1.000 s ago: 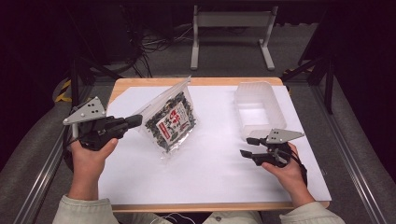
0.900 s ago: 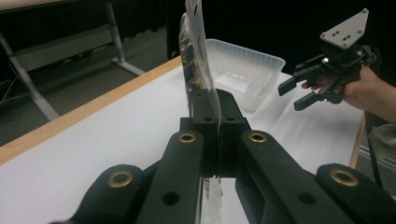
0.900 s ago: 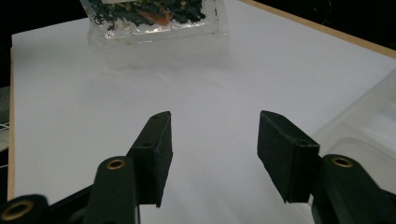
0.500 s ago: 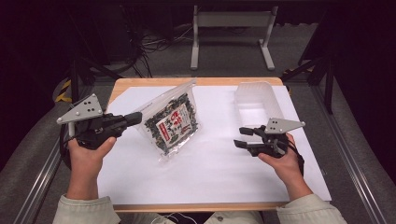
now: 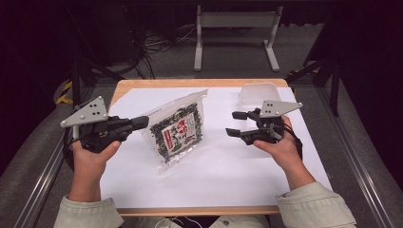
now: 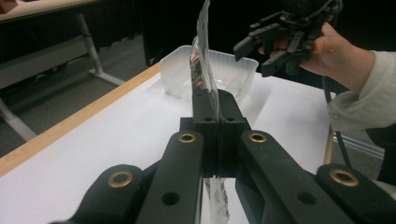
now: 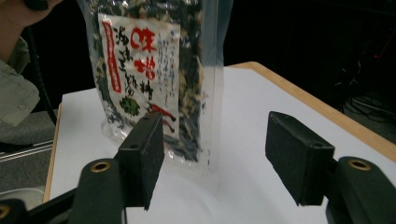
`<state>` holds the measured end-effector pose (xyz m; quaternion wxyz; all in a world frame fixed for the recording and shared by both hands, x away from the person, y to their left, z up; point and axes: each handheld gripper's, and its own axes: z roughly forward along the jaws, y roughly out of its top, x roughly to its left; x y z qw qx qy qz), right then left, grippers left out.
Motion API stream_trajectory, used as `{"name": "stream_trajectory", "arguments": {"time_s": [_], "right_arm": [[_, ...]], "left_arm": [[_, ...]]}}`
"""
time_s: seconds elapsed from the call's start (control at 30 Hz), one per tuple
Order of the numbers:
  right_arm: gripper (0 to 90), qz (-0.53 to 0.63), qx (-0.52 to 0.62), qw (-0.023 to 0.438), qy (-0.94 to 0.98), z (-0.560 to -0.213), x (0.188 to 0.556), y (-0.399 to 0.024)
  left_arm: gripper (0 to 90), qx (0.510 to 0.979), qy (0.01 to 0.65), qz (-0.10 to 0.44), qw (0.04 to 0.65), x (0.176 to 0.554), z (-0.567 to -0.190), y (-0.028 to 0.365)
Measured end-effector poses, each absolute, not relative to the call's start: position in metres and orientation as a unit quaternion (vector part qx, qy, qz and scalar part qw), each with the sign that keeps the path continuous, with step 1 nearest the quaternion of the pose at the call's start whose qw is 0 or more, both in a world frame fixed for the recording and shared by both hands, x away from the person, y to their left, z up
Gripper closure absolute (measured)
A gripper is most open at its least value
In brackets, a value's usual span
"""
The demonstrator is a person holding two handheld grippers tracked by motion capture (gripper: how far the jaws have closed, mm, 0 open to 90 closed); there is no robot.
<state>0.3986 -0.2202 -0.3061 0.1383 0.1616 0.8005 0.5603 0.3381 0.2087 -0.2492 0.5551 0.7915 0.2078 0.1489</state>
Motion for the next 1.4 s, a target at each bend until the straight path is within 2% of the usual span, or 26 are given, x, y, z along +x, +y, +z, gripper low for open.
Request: {"name": "stream_trajectory", "arguments": {"time_s": [0.3,0.47,0.5,0.7,1.0,1.27,1.4], "right_arm": [[35.9,0.590,0.133,0.136,0.785,-0.290,0.409,-0.198],[34.5,0.594,0.114,0.115,0.788,-0.287,0.414,-0.192],[31.6,0.607,0.097,0.097,0.782,-0.289,0.417,-0.188],[30.2,0.602,0.090,0.100,0.787,-0.291,0.422,-0.179],[28.6,0.605,0.071,0.067,0.790,-0.295,0.428,-0.164],[29.2,0.611,0.049,0.043,0.789,-0.299,0.430,-0.154],[35.5,0.612,0.035,0.025,0.790,-0.301,0.429,-0.151]], "left_arm": [[89.8,0.791,0.184,0.140,0.567,0.336,-0.245,0.202],[89.9,0.787,0.172,0.134,0.577,0.335,-0.244,0.201],[89.9,0.783,0.171,0.132,0.583,0.335,-0.244,0.201],[89.9,0.785,0.160,0.128,0.585,0.336,-0.244,0.199],[89.9,0.782,0.155,0.118,0.592,0.337,-0.246,0.193],[89.8,0.778,0.145,0.119,0.600,0.337,-0.249,0.188],[89.8,0.773,0.144,0.125,0.606,0.337,-0.250,0.190]]}}
